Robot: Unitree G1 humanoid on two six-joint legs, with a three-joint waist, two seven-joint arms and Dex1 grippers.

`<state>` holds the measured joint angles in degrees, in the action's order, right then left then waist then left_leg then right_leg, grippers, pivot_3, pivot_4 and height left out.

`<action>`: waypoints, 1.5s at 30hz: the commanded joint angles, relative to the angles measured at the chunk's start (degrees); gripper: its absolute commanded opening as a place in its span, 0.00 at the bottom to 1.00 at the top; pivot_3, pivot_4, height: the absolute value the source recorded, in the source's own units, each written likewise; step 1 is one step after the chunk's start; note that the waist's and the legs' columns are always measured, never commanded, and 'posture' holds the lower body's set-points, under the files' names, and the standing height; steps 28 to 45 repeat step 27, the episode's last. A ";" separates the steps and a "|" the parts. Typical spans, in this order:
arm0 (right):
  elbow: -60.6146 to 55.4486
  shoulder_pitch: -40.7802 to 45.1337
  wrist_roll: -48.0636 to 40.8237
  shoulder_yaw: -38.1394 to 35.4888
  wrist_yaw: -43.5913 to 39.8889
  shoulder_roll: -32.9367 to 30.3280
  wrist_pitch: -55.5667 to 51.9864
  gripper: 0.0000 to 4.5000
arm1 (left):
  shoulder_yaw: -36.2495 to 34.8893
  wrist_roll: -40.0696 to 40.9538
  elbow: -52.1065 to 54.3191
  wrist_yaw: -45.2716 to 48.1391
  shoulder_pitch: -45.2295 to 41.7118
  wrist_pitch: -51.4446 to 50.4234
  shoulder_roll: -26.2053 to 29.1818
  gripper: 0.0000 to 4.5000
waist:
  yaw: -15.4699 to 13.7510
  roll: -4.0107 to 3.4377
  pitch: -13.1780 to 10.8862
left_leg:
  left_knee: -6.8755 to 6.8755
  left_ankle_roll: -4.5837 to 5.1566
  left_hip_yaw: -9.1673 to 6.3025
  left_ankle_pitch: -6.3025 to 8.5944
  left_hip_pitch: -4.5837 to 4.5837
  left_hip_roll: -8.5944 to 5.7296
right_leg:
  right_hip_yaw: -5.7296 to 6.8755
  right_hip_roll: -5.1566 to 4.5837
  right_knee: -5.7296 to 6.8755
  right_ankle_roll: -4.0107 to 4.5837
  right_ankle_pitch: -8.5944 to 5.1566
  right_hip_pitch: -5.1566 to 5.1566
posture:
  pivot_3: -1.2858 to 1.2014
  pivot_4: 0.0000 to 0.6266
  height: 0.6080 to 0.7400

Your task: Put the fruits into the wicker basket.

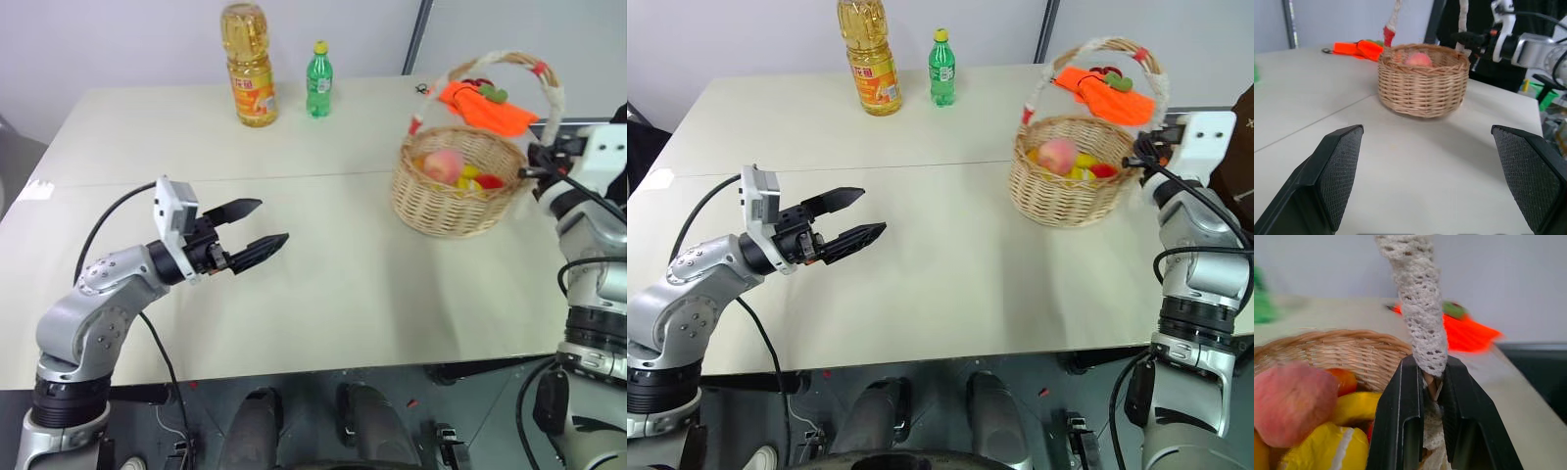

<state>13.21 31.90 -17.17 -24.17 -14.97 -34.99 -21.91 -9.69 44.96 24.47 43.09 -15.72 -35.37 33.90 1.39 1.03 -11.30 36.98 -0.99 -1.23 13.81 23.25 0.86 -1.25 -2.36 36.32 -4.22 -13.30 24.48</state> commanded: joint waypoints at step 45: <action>-27.14 -25.39 -12.33 9.87 -29.97 -1.63 4.63 0.78 | -7.50 -9.94 -3.10 -7.84 13.76 5.40 0.24 1.00 | -0.75 -0.08 0.04 | 0.06 0.03 0.05 0.03 -0.05 0.02 | -0.04 -0.09 -0.01 0.04 -0.06 -0.07 | 0.52 0.24 1.00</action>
